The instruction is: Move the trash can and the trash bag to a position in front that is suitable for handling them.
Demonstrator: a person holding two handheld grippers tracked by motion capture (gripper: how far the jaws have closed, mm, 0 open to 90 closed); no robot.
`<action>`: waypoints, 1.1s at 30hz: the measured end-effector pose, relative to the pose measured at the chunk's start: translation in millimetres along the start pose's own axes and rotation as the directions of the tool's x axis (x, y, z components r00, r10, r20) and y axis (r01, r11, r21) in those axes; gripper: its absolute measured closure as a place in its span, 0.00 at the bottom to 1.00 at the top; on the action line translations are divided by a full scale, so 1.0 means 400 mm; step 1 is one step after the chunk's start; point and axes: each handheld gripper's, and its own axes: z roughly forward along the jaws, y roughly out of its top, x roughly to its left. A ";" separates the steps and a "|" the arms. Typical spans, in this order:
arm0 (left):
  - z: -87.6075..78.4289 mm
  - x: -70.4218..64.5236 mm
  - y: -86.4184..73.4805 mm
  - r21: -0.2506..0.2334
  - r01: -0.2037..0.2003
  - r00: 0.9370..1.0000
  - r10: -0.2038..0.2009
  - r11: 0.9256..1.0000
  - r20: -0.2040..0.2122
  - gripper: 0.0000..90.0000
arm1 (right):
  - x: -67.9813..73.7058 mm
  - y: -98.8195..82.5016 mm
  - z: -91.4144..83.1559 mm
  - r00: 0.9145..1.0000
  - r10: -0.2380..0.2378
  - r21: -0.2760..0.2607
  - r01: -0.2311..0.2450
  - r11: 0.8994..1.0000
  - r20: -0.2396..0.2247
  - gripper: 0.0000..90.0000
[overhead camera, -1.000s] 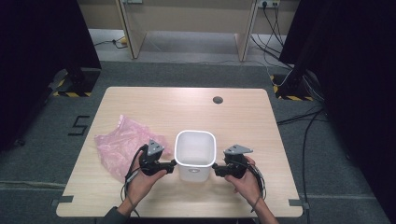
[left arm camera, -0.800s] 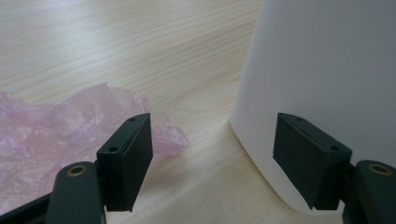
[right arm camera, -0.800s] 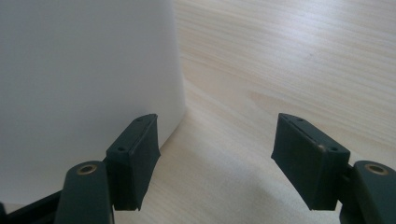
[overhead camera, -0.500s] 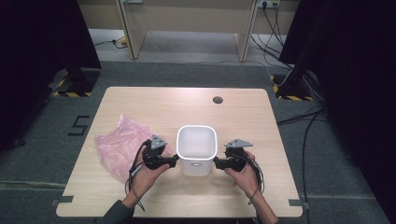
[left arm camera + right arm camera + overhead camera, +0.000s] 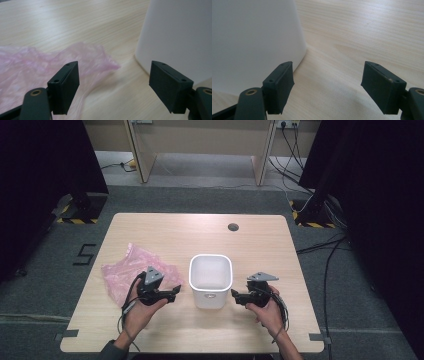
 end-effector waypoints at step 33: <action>-0.143 0.078 -0.202 0.162 0.059 0.991 -0.077 0.985 0.106 0.82 | 0.003 -0.038 -0.025 1.000 -0.005 0.029 0.005 1.000 -0.022 0.28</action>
